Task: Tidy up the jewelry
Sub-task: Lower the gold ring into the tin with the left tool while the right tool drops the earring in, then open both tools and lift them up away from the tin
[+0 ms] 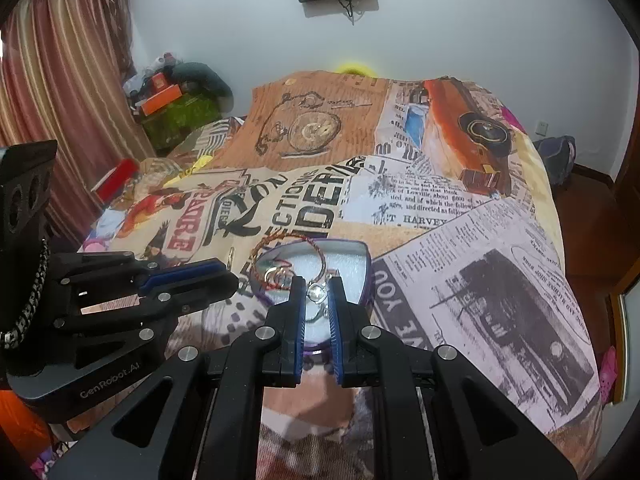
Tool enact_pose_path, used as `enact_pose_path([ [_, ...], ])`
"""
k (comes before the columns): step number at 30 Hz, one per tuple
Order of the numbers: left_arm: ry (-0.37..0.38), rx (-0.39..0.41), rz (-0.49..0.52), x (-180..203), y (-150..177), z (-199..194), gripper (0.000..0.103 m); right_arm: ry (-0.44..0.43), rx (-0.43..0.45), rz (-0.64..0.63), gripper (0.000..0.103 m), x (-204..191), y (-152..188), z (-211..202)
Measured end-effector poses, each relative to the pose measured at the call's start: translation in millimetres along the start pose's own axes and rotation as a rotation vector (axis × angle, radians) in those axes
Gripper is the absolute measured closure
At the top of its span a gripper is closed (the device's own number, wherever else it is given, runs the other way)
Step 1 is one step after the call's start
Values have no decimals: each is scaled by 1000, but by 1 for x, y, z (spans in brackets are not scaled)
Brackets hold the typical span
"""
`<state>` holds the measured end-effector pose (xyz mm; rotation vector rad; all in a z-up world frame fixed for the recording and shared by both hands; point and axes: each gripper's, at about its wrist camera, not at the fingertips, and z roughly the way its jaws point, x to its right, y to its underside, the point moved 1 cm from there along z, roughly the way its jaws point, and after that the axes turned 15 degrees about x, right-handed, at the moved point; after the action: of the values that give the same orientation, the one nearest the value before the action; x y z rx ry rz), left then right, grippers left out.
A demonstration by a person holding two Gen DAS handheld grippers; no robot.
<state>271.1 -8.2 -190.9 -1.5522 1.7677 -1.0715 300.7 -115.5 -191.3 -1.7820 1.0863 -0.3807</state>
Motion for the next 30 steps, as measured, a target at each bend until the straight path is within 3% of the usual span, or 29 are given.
enact_pose_path([
  [16,24,-27,-3,-5,0,32,95,4,-50,17,93,8,7,33],
  [30,24,-45,-37,-13,1,36,95,38,-40,-33,93,3,3,33],
])
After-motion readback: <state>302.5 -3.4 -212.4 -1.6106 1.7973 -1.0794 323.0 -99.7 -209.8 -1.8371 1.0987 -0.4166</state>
